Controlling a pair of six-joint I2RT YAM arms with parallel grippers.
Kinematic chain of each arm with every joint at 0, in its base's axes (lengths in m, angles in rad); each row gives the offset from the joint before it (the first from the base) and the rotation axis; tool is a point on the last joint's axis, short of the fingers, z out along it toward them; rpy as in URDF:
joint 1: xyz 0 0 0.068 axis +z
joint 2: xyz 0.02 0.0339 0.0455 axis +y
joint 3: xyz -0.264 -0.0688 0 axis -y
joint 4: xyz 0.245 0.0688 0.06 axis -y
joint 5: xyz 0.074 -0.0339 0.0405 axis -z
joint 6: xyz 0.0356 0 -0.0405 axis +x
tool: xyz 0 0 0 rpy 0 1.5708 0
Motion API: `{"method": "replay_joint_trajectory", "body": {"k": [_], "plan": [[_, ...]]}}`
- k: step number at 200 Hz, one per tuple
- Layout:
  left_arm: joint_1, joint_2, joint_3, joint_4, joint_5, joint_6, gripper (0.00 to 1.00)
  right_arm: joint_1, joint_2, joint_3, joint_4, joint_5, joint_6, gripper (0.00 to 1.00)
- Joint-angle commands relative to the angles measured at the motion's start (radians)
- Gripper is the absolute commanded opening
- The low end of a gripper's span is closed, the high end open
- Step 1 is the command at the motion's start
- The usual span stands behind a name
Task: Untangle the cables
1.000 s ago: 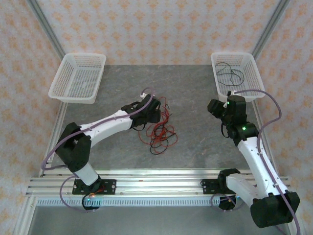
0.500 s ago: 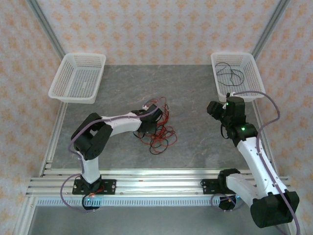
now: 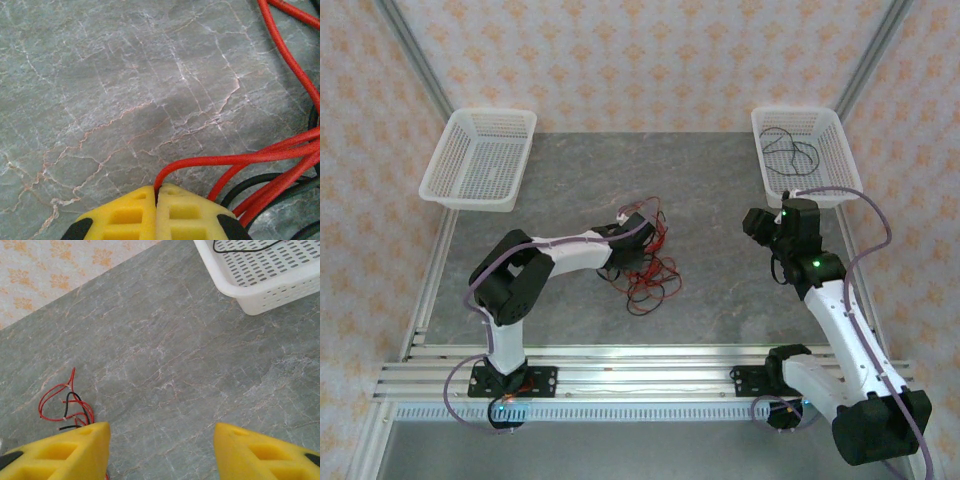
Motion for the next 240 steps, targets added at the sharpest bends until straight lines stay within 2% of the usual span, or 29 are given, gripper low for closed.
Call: {"method": "replay_joint_trajectory", "body": {"k": [1, 63, 111, 147, 174, 205, 240], "plan": [[0.033, 0.117, -0.073, -0.006, -0.081, 0.002, 0.00, 0.002, -0.004, -0.002, 0.000, 0.003, -0.003, 0.56], [-0.028, -0.140, 0.112, -0.187, -0.210, 0.026, 0.00, 0.002, -0.007, 0.018, 0.000, -0.064, 0.011, 0.56], [-0.058, -0.300, 0.190, -0.241, -0.232, 0.030, 0.00, 0.039, -0.012, 0.016, 0.041, -0.142, 0.034, 0.56], [-0.067, -0.377, 0.194, -0.230, -0.193, 0.026, 0.00, 0.169, 0.022, 0.012, 0.112, -0.216, 0.050, 0.56], [-0.066, -0.415, 0.209, -0.211, -0.168, 0.023, 0.00, 0.307, 0.081, 0.000, 0.207, -0.251, 0.069, 0.56], [-0.067, -0.428, 0.278, -0.222, -0.162, 0.034, 0.00, 0.460, 0.205, 0.012, 0.290, -0.202, 0.091, 0.57], [-0.067, -0.438, 0.360, -0.230, -0.163, 0.055, 0.00, 0.559, 0.383, 0.015, 0.428, -0.152, 0.186, 0.56]]}}
